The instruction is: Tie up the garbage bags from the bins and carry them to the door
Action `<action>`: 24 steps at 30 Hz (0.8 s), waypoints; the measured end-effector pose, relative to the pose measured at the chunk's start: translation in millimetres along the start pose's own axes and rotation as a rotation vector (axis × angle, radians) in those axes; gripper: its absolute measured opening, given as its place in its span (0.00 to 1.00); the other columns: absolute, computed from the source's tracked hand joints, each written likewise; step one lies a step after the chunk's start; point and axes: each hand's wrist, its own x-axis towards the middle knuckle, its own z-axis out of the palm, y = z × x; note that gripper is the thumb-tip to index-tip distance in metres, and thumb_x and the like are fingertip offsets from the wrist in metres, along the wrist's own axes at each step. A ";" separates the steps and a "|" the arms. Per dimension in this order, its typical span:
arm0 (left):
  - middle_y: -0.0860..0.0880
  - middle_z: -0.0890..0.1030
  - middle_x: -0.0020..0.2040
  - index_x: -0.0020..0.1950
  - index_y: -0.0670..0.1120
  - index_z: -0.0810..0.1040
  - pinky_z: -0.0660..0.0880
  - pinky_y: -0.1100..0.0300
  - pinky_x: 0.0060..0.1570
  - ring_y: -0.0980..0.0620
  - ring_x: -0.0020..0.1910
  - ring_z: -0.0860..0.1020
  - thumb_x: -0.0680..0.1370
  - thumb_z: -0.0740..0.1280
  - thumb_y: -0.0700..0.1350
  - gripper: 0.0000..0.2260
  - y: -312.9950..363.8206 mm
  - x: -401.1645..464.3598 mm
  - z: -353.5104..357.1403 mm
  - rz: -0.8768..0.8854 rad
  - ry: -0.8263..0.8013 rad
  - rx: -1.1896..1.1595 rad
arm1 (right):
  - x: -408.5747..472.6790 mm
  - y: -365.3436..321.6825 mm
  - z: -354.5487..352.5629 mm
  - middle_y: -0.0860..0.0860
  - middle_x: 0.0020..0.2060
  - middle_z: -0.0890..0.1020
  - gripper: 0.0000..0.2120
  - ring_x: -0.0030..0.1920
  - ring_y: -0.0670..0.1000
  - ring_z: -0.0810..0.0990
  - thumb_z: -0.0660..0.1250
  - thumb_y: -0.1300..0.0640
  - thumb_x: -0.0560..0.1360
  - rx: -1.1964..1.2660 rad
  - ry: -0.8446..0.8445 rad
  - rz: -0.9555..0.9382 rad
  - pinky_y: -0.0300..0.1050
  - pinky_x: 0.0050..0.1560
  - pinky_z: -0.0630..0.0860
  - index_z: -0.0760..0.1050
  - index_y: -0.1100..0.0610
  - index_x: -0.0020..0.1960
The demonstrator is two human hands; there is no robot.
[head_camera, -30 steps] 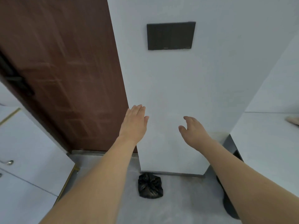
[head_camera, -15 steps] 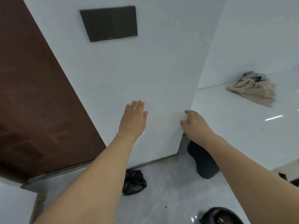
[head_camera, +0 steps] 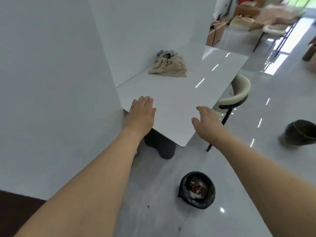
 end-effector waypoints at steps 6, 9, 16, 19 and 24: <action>0.44 0.61 0.76 0.76 0.41 0.59 0.45 0.51 0.75 0.46 0.76 0.55 0.84 0.51 0.46 0.21 142.5 39.8 46.4 0.261 -0.048 -0.018 | -42.2 123.2 -63.5 0.58 0.73 0.66 0.24 0.72 0.58 0.63 0.57 0.56 0.79 -0.037 0.123 0.225 0.50 0.71 0.57 0.61 0.62 0.74; 0.42 0.65 0.74 0.74 0.39 0.62 0.50 0.49 0.74 0.44 0.74 0.59 0.83 0.52 0.45 0.20 221.7 45.9 66.1 0.386 -0.059 0.000 | -68.9 184.9 -96.0 0.58 0.74 0.64 0.25 0.73 0.58 0.62 0.57 0.55 0.79 -0.040 0.159 0.329 0.51 0.72 0.56 0.60 0.61 0.75; 0.45 0.66 0.73 0.74 0.42 0.64 0.56 0.49 0.72 0.46 0.72 0.62 0.83 0.53 0.47 0.20 390.1 45.3 107.7 0.598 -0.103 0.016 | -127.9 312.0 -171.5 0.59 0.73 0.65 0.26 0.73 0.59 0.62 0.57 0.56 0.79 -0.048 0.249 0.506 0.50 0.72 0.56 0.60 0.63 0.74; 0.45 0.64 0.74 0.74 0.42 0.62 0.54 0.50 0.73 0.47 0.74 0.59 0.83 0.53 0.46 0.20 444.6 49.2 118.7 0.639 -0.128 -0.035 | -145.7 354.6 -196.5 0.59 0.73 0.65 0.25 0.73 0.58 0.61 0.57 0.56 0.79 -0.046 0.273 0.554 0.49 0.71 0.56 0.60 0.63 0.74; 0.44 0.62 0.75 0.75 0.41 0.60 0.53 0.49 0.73 0.46 0.75 0.58 0.84 0.51 0.47 0.21 507.6 69.3 140.6 0.709 -0.159 0.032 | -151.7 408.9 -221.5 0.60 0.70 0.68 0.23 0.70 0.59 0.65 0.57 0.56 0.79 -0.049 0.275 0.587 0.50 0.69 0.59 0.63 0.64 0.72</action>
